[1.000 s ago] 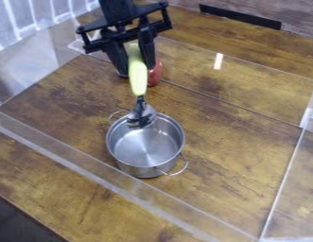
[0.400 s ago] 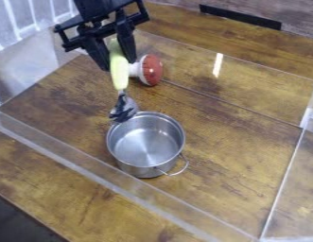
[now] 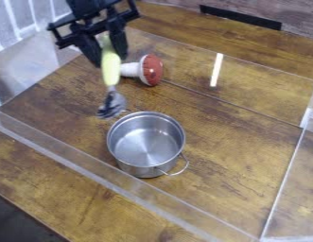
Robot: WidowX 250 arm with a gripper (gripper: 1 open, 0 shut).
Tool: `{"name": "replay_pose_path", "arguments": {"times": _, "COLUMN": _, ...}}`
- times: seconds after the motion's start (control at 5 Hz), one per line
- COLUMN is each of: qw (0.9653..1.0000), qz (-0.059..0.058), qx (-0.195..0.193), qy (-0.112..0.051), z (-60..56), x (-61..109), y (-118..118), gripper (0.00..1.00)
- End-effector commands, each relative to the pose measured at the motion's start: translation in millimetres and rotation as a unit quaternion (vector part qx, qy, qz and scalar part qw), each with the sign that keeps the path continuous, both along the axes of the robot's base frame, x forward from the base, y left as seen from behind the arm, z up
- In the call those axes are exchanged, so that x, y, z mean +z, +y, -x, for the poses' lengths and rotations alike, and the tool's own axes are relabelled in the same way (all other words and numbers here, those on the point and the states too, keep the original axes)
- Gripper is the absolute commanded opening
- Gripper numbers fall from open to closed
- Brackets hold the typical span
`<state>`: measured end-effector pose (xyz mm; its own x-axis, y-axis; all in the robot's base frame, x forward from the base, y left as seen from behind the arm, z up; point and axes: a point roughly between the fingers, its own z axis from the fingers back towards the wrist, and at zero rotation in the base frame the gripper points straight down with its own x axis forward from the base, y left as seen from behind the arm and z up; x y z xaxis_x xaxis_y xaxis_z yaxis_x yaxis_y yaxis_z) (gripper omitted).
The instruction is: Move the green spoon to the left
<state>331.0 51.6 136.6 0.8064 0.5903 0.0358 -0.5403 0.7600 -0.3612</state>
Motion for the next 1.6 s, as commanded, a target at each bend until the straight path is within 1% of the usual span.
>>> {"name": "replay_pose_path", "arguments": {"times": 0.0, "qw": 0.9994, "qz": -0.012, "qx": -0.018, "qy": -0.029, "z": 5.7, "x": 13.5, "y": 23.0, "gripper": 0.00}}
{"name": "replay_pose_path", "arguments": {"times": 0.2, "qw": 0.9993, "qz": -0.019, "qx": -0.016, "qy": -0.027, "z": 25.4, "x": 6.3, "y": 39.7, "gripper": 0.00}}
{"name": "replay_pose_path", "arguments": {"times": 0.4, "qw": 0.9993, "qz": -0.018, "qx": -0.017, "qy": -0.027, "z": 47.7, "x": -2.1, "y": 57.2, "gripper": 0.00}}
{"name": "replay_pose_path", "arguments": {"times": 0.6, "qw": 0.9978, "qz": -0.023, "qx": -0.059, "qy": -0.020, "z": 41.2, "x": -23.1, "y": 52.2, "gripper": 0.00}}
{"name": "replay_pose_path", "arguments": {"times": 0.8, "qw": 0.9990, "qz": -0.028, "qx": -0.034, "qy": -0.012, "z": 33.8, "x": -35.4, "y": 52.2, "gripper": 0.00}}
{"name": "replay_pose_path", "arguments": {"times": 1.0, "qw": 0.9994, "qz": -0.031, "qx": -0.014, "qy": -0.005, "z": 25.5, "x": -46.2, "y": 54.8, "gripper": 0.00}}
{"name": "replay_pose_path", "arguments": {"times": 1.2, "qw": 0.9962, "qz": -0.031, "qx": -0.081, "qy": -0.003, "z": 16.6, "x": -57.8, "y": 59.6, "gripper": 0.00}}
{"name": "replay_pose_path", "arguments": {"times": 1.4, "qw": 0.9910, "qz": -0.032, "qx": -0.130, "qy": -0.002, "z": 11.3, "x": -67.3, "y": 64.3, "gripper": 0.00}}
